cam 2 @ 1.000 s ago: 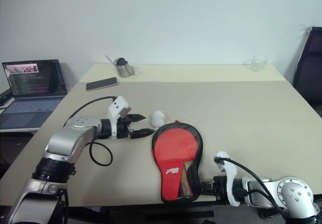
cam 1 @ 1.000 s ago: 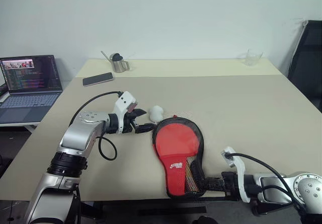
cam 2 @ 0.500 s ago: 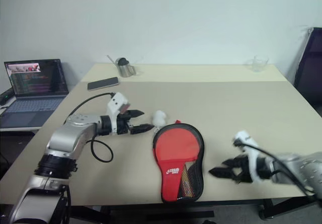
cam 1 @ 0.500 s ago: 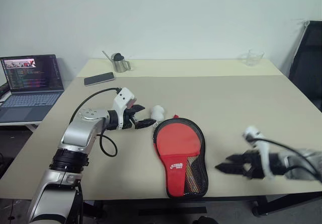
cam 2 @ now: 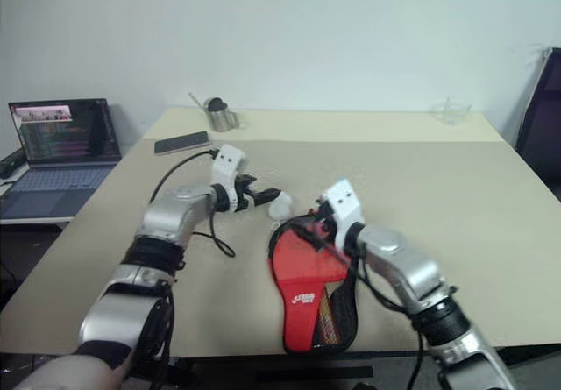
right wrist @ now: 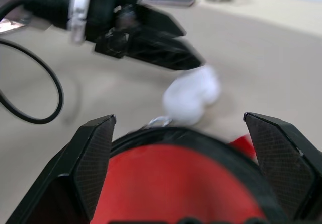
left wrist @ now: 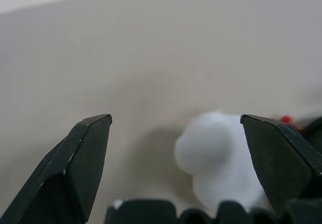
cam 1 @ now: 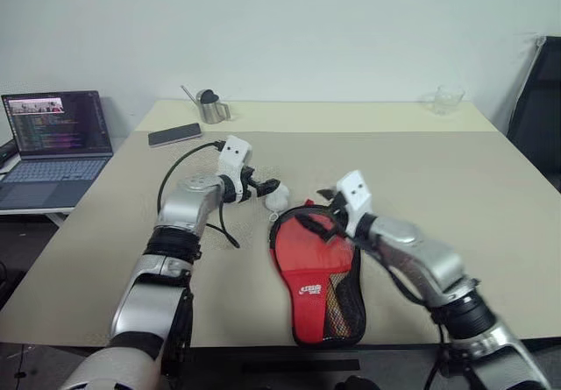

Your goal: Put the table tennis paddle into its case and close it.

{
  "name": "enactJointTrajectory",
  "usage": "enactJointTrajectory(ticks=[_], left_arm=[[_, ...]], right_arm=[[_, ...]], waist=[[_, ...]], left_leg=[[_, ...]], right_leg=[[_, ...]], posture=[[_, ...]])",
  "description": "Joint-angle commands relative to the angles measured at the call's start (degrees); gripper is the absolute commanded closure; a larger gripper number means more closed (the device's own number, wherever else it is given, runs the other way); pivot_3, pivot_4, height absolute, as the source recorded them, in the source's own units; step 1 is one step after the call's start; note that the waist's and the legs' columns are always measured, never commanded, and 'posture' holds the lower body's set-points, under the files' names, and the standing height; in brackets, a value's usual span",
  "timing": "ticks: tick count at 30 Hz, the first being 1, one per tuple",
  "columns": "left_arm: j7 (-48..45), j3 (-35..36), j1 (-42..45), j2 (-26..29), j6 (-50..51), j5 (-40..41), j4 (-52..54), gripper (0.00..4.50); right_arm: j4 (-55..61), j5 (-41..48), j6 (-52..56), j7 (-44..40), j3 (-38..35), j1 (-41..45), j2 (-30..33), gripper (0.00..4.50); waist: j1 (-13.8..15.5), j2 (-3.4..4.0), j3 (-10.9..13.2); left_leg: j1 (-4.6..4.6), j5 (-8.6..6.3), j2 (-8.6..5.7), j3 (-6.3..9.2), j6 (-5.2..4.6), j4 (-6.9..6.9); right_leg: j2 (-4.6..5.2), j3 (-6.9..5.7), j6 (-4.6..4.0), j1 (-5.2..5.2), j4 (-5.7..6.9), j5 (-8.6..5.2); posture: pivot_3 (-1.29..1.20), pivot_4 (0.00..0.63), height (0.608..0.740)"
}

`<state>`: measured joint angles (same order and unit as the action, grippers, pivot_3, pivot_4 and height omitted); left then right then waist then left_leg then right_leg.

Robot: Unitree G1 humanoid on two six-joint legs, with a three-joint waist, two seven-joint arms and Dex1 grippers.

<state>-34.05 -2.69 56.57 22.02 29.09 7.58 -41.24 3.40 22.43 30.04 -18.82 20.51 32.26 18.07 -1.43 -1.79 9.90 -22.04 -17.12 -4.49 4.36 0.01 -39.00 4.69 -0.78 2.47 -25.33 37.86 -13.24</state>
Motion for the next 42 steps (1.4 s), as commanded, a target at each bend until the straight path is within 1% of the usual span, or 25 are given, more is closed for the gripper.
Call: enactJointTrajectory(ticks=[1,5,7,9,12,15,18,22,25,26,32,34,37,42], left_arm=[[-0.64,0.05,2.41,-2.0,-3.06,-0.63,-3.24,0.0],[-2.67,-0.02,2.44,-3.22,-4.76,-0.59,-4.45,0.0],[-2.51,0.35,2.54,-3.67,-5.22,-0.66,-5.02,0.0],[-0.77,-1.2,2.53,-4.07,-5.06,-3.06,-8.03,0.0],[1.66,-2.56,2.8,-4.33,-5.12,-5.91,-11.76,0.0],[3.93,-3.16,2.89,-4.72,-6.28,-7.78,-13.71,0.61],[5.18,-3.84,2.86,-5.32,-8.36,-9.19,-15.3,1.75],[5.96,-3.41,4.27,-6.39,-10.33,-9.58,-17.21,3.22],[7.3,-4.25,6.42,-6.91,-14.9,-11.46,-20.61,4.0],[7.89,-4.83,7.22,-7.03,-16.58,-12.48,-22.0,4.09],[13.36,-8.13,13.93,-8.18,-25.16,-19.0,-30.5,4.1],[17.83,-11.89,16.98,-8.63,-27.82,-24.19,-33.2,4.1],[21.64,-15.4,19.55,-9.42,-29.9,-29.18,-35.53,4.1],[25.15,-17.59,21.46,-11.7,-31.5,-33.42,-37.19,4.1]], right_arm=[[-2.12,-2.61,0.9,-2.08,0.28,-1.58,-1.38,0.04],[-5.31,-1.02,7.42,-3.28,-2.49,-1.87,-3.75,0.04],[-6.45,-2.07,9.58,-4.55,-2.04,-1.56,-3.75,0.04],[-5.93,-3.03,11.35,-6.89,0.15,-1.9,-3.44,0.04],[-5.02,-3.46,12.97,-8.37,0.59,-2.17,-4.31,0.04],[-5.15,-4.01,14.01,-9.06,0.23,-2.12,-5.0,0.0],[-5.51,-4.87,14.28,-9.72,0.09,-1.98,-5.3,0.0],[-5.96,-6.02,14.21,-10.32,-0.23,-1.87,-6.0,0.0],[-6.21,-6.63,14.12,-10.73,-0.36,-1.96,-6.42,0.0],[-6.19,-6.72,14.17,-10.82,-0.4,-1.98,-6.53,0.0],[-5.58,-7.15,14.76,-12.0,-0.2,-2.26,-6.55,0.0],[-4.85,-7.28,15.41,-12.58,0.13,-2.48,-6.14,0.0],[-3.91,-7.59,16.2,-13.18,0.26,-2.86,-5.74,0.0],[-1.09,-7.93,18.19,-13.63,0.34,-3.83,-4.77,0.0]], waist=[[0.0,0.0,0.0],[-0.41,0.01,0.0],[-0.48,0.0,-0.03],[-0.47,-0.01,-0.13],[-0.47,-0.03,-0.32],[-0.45,-0.1,-0.46],[-0.42,-0.09,-0.72],[-0.41,-0.08,-0.74],[-0.39,-0.07,-0.73],[-0.37,-0.07,-0.73],[-0.3,-0.08,-0.73],[-0.31,-0.08,-0.73],[-0.29,-0.09,-0.72],[-0.32,-0.1,-0.71]], left_leg=[[0.01,0.0,0.01,0.01,0.0,0.0],[0.07,0.0,0.06,0.01,0.0,-0.01],[0.2,0.0,0.09,-0.02,0.01,0.0],[0.27,0.0,0.09,-0.02,0.01,0.0],[0.37,0.0,0.09,-0.02,0.01,0.0],[0.39,0.0,0.11,-0.02,0.01,0.0],[0.42,0.0,0.1,-0.02,0.01,0.0],[0.72,0.0,0.1,-0.01,0.01,0.01],[1.28,-0.12,0.15,0.05,-0.17,0.11],[1.27,-0.13,0.14,0.1,-0.18,0.11],[1.24,-0.11,0.14,0.11,-0.12,0.07],[1.23,-0.11,0.14,0.11,-0.11,0.07],[1.21,-0.12,0.13,0.11,-0.11,0.08],[1.2,-0.13,0.14,0.09,-0.12,0.09]], right_leg=[[0.0,-0.01,0.0,0.0,0.02,0.0],[-0.03,0.02,-0.01,0.0,0.14,0.0],[-0.07,0.08,-0.02,0.05,0.18,0.01],[-0.09,0.08,-0.04,0.08,0.22,0.02],[-0.13,0.09,-0.03,0.18,0.23,0.02],[-0.15,0.1,-0.03,0.18,0.25,0.03],[-0.15,0.11,-0.03,0.22,0.24,0.03],[-0.15,0.1,-0.03,0.54,0.24,0.05],[-0.26,0.05,-0.03,1.13,0.15,0.05],[-0.34,0.03,-0.02,1.14,0.13,0.05],[-0.4,0.03,0.01,1.13,0.13,0.08],[-0.39,0.04,0.01,1.13,0.11,0.08],[-0.4,0.04,0.02,1.12,0.09,0.08],[-0.41,0.01,0.02,1.1,0.09,0.07]], posture=[[0.0,0.15,0.74],[0.0,0.15,0.74],[0.0,0.15,0.74],[0.0,0.15,0.74],[0.0,0.15,0.74],[0.0,0.15,0.74],[0.0,0.15,0.74],[0.0,0.15,0.74],[0.0,0.15,0.74],[0.0,0.15,0.74],[0.0,0.15,0.74],[0.0,0.15,0.74],[0.0,0.15,0.74],[0.0,0.15,0.74]])
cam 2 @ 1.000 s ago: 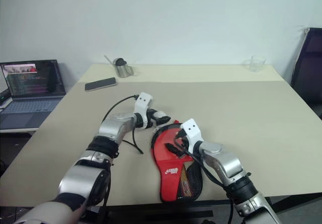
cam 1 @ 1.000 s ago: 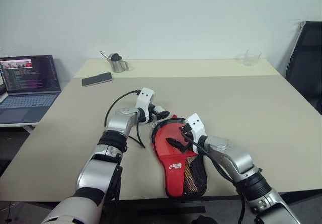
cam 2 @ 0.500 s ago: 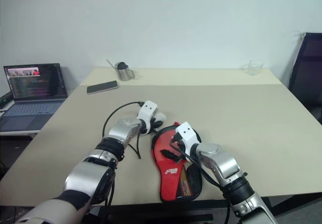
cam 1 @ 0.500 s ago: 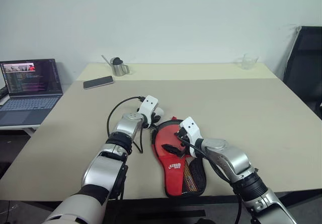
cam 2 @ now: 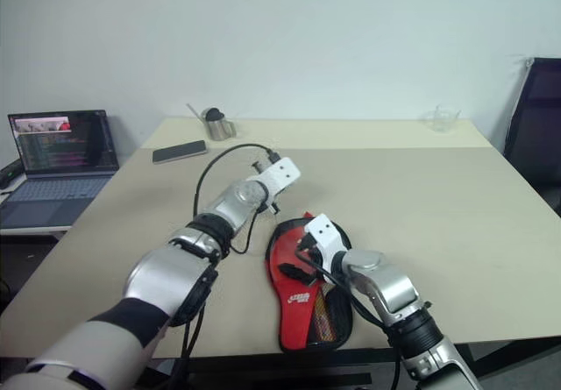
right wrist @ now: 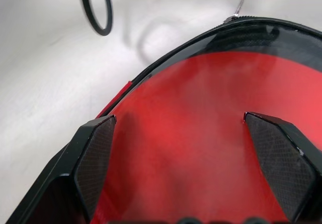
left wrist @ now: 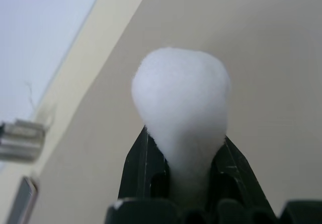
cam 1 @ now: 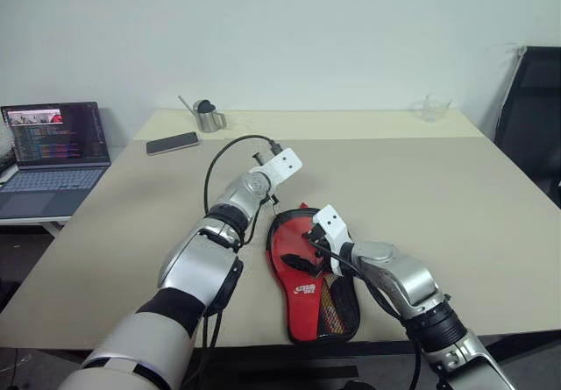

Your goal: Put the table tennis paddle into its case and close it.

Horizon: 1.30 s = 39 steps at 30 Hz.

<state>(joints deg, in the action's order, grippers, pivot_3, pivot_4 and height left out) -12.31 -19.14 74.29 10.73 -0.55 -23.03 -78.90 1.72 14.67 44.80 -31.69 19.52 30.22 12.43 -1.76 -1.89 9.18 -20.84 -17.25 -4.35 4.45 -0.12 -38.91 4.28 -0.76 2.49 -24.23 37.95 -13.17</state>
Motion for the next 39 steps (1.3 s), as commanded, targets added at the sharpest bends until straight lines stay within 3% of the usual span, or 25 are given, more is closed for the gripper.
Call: enactJointTrajectory(ticks=[1,16,27,39], left_arm=[[4.38,-1.9,3.89,-0.86,-2.14,-3.98,0.28,4.1],[12.18,-9.67,5.14,-9.07,-5.82,-15.72,-0.85,4.1],[11.72,-11.84,2.14,-18.74,-9.2,-17.94,-0.84,4.1],[10.22,-13.67,-1.15,-22.57,-11.27,-19.3,-0.79,4.1]], right_arm=[[1.37,-0.12,3.94,-0.75,1.29,-2.09,1.09,0.0],[12.89,0.35,11.31,1.2,1.2,-7.63,3.14,0.0],[16.52,0.98,14.23,4.13,-0.26,-10.37,2.17,0.0],[15.3,0.93,14.0,5.4,-0.38,-10.02,0.42,0.0]], waist=[[0.04,-0.01,0.01],[0.43,-0.04,0.05],[1.58,-0.05,0.05],[1.63,-0.03,0.05]], left_leg=[[-0.01,0.0,0.01,0.01,0.0,0.0],[-0.08,-0.01,-0.01,0.02,-0.01,0.01],[-0.1,-0.01,-0.01,0.02,-0.01,0.02],[-0.08,-0.02,-0.01,0.02,-0.02,0.03]], right_leg=[[0.0,0.0,0.0,-0.01,0.0,0.0],[0.0,-0.07,0.06,0.01,-0.09,-0.03],[0.01,-0.11,0.13,0.06,-0.2,-0.07],[0.01,-0.16,0.16,0.08,-0.21,-0.09]], posture=[[0.0,0.15,0.74],[0.0,0.15,0.74],[0.0,0.15,0.74],[0.0,0.15,0.74]])
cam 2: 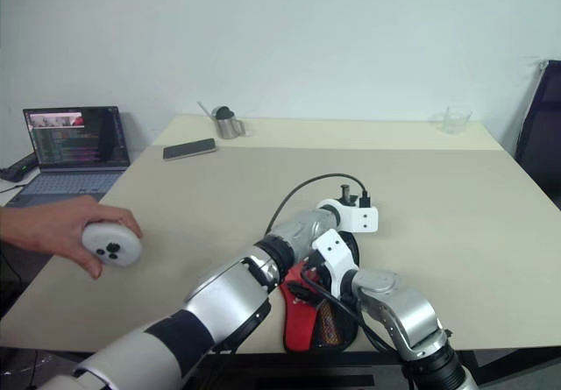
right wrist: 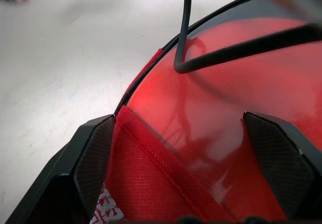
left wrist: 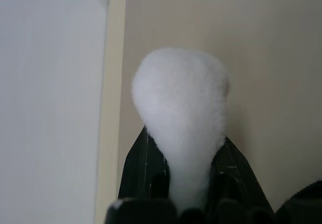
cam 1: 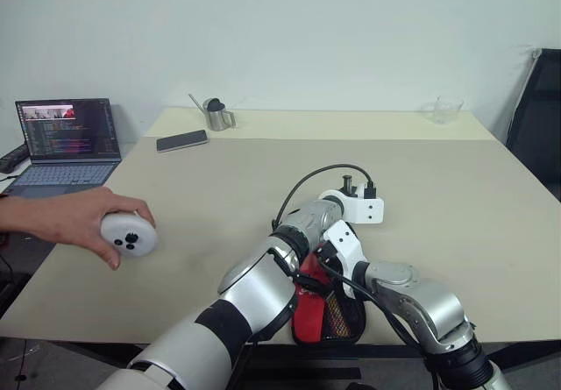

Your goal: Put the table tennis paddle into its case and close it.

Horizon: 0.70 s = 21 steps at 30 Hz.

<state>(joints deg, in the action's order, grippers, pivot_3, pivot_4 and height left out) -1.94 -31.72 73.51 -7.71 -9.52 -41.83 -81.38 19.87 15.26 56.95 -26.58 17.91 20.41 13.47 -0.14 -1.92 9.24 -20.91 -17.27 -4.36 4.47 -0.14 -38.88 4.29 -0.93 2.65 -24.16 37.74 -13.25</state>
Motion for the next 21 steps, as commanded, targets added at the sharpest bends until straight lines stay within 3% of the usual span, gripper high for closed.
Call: enactJointTrajectory(ticks=[1,4,14,17,21], left_arm=[[-1.56,-0.45,-0.92,-4.24,-1.85,0.26,1.64,4.1],[-6.07,1.37,-2.16,-4.2,-0.87,2.26,1.55,4.1],[-16.47,4.19,-3.43,-1.2,3.34,5.11,1.62,0.67],[-17.83,6.21,-3.54,0.23,2.53,6.95,2.16,0.67],[-22.85,10.57,-3.54,2.84,-0.39,11.63,2.99,0.67]], right_arm=[[-3.28,0.27,1.53,0.29,1.18,-0.01,-0.76,0.0],[-4.54,0.07,0.52,0.07,1.13,0.61,-1.05,0.0],[-10.15,-0.75,-5.12,-2.03,0.72,3.44,-1.56,0.0],[-11.15,-0.26,-6.61,-2.44,-1.63,4.97,-1.68,0.0],[-12.76,-1.02,-9.27,-4.82,-4.16,8.67,2.61,0.0]], waist=[[0.0,0.02,-0.02],[-0.02,0.04,-0.04],[-0.42,0.19,-0.36],[-0.42,0.21,-0.43],[-0.28,0.21,-0.42]], left_leg=[[0.01,0.0,0.0,0.0,0.0,0.0],[0.06,-0.01,0.0,-0.01,-0.01,0.0],[0.25,-0.02,0.05,-0.01,-0.05,0.0],[0.25,-0.02,0.06,0.0,-0.05,0.0],[0.12,0.0,0.03,-0.01,-0.01,0.0]], right_leg=[[0.0,0.0,0.0,0.0,0.0,0.0],[0.0,-0.02,0.01,0.05,0.0,0.0],[-0.1,-0.01,0.36,0.16,0.06,-0.09],[-0.11,-0.01,0.36,0.16,0.05,-0.1],[-0.1,-0.01,0.08,0.06,-0.02,0.07]], posture=[[0.0,0.15,0.74],[0.0,0.15,0.74],[0.0,0.15,0.74],[0.0,0.15,0.74],[0.0,0.15,0.74]])
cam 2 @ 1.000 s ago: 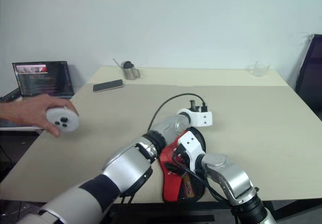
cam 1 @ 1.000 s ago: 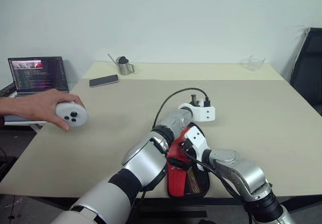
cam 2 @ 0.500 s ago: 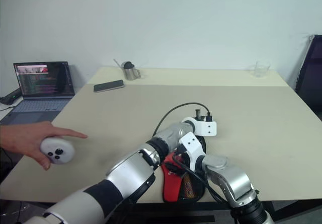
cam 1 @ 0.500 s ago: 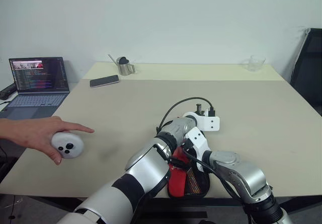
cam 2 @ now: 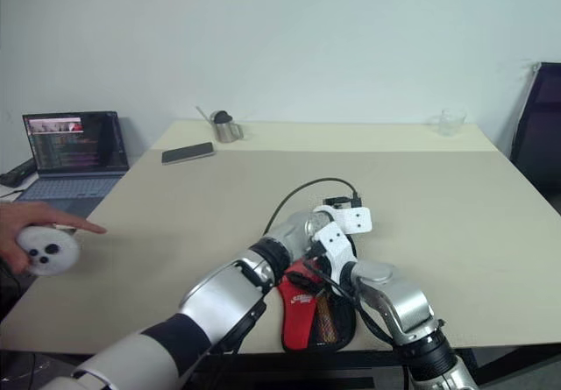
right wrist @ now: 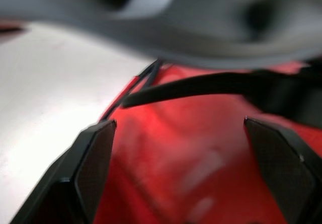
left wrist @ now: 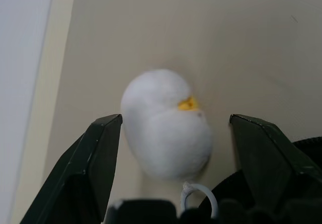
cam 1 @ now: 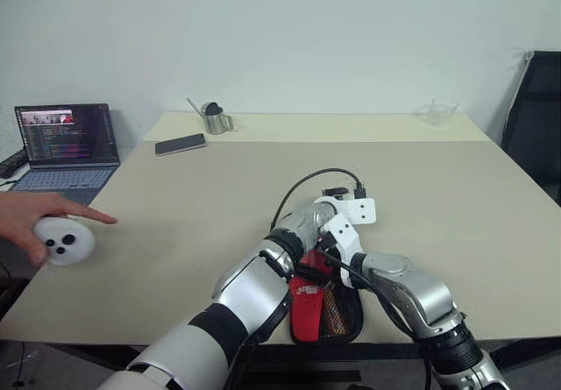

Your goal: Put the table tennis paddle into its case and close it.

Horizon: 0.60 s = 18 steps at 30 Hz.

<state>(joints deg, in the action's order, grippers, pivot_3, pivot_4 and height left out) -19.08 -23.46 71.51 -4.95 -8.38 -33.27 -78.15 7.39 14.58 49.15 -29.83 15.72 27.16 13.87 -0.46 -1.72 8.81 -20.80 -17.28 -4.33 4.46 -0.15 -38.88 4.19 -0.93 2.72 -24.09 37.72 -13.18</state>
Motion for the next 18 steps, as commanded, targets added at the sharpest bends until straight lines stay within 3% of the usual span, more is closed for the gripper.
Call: enactJointTrajectory(ticks=[1,8,13,18], left_arm=[[-8.28,3.84,-1.57,0.53,-2.03,4.85,-0.02,0.67],[-21.91,13.01,-0.61,2.82,-2.4,15.59,2.0,0.67],[-28.34,13.66,1.89,6.08,-4.85,17.41,4.61,0.67],[-36.48,15.96,3.94,10.85,-5.23,21.51,8.82,0.67]], right_arm=[[-0.01,-0.12,-2.03,-2.75,-2.29,2.56,3.67,0.0],[4.85,3.46,-2.99,-13.64,-5.02,3.56,15.4,0.0],[11.74,8.95,-4.55,-26.38,-8.11,-0.71,28.64,0.0],[9.28,12.93,-5.64,-32.23,-13.91,-0.68,34.54,0.0]], waist=[[0.08,0.01,0.02],[0.17,0.24,0.25],[0.36,0.3,0.39],[0.23,0.27,0.62]], left_leg=[[-0.02,0.01,0.0,0.0,0.02,0.0],[-0.3,-0.04,-0.01,-0.03,0.03,0.03],[-0.45,-0.14,-0.04,-0.04,-0.13,0.03],[-0.49,-0.17,0.04,-0.04,-0.16,0.03]], right_leg=[[0.0,0.0,0.0,0.0,-0.04,0.0],[0.0,-0.03,0.0,-0.08,-0.46,0.02],[0.02,-0.06,0.04,-0.09,-0.69,0.04],[0.01,-0.05,0.05,-0.11,-0.72,0.04]], posture=[[0.0,0.15,0.74],[0.0,0.15,0.74],[0.0,0.15,0.74],[0.0,0.15,0.74]])
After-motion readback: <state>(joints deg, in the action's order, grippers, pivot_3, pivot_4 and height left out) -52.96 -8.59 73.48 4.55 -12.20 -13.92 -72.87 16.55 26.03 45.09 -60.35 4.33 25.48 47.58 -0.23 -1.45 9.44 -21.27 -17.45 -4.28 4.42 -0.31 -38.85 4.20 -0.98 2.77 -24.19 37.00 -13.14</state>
